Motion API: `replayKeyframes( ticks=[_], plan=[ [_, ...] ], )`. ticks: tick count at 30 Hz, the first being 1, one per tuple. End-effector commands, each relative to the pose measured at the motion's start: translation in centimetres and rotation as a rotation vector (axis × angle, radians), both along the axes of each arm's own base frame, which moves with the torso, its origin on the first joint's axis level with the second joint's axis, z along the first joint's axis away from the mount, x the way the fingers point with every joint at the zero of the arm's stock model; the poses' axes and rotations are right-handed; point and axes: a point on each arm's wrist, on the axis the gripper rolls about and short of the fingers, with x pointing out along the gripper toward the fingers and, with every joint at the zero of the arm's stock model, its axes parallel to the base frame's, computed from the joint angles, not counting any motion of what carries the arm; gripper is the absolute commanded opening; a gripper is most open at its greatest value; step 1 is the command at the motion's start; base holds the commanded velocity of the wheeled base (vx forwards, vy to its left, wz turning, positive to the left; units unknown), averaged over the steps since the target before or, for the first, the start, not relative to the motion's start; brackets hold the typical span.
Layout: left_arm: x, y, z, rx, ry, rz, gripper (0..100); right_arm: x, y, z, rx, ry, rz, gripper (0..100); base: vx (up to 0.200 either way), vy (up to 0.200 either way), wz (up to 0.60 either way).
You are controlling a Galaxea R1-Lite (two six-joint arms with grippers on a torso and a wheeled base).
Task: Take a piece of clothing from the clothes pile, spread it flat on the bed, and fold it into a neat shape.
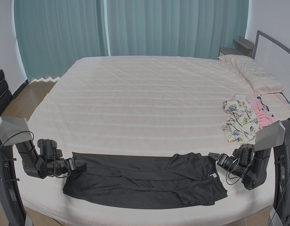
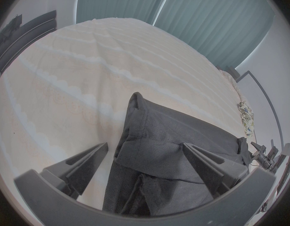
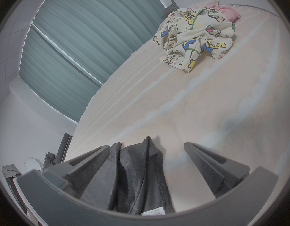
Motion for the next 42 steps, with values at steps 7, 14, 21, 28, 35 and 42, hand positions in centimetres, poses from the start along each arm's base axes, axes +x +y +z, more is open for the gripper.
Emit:
replayKeyframes(
  ticks=[7, 14, 21, 28, 35, 42],
  plan=[
    [-1.1, -0.9, -0.1, -0.026, -0.054, -0.064, 100, -0.2, 0.4, 0.1, -0.001, -0.005, 0.011, 100, 0.000, 0.000, 0.00],
    [-1.3, -0.7, -0.1, -0.091, -0.057, -0.113, 100, -0.2, 0.4, 0.2, -0.002, -0.007, 0.010, 100, 0.000, 0.000, 0.00],
    [-1.6, 0.2, -0.2, -0.131, -0.061, -0.132, 100, -0.2, 0.6, 0.1, -0.002, -0.005, 0.014, 100, 0.000, 0.000, 0.00],
    [-1.7, 1.3, -1.6, -0.030, -0.073, -0.191, 100, -0.2, 0.6, 0.1, -0.003, -0.005, 0.015, 100, 0.000, 0.000, 0.00],
    [-1.8, 1.1, -1.5, -0.039, -0.090, -0.199, 100, -0.4, 0.6, 0.1, -0.002, -0.001, 0.016, 100, 0.000, 0.000, 0.00],
    [-2.3, 1.0, -1.6, -0.060, -0.082, -0.217, 0, -0.4, 0.6, 0.1, -0.003, 0.001, 0.015, 100, 0.000, 0.000, 0.00]
  ],
)
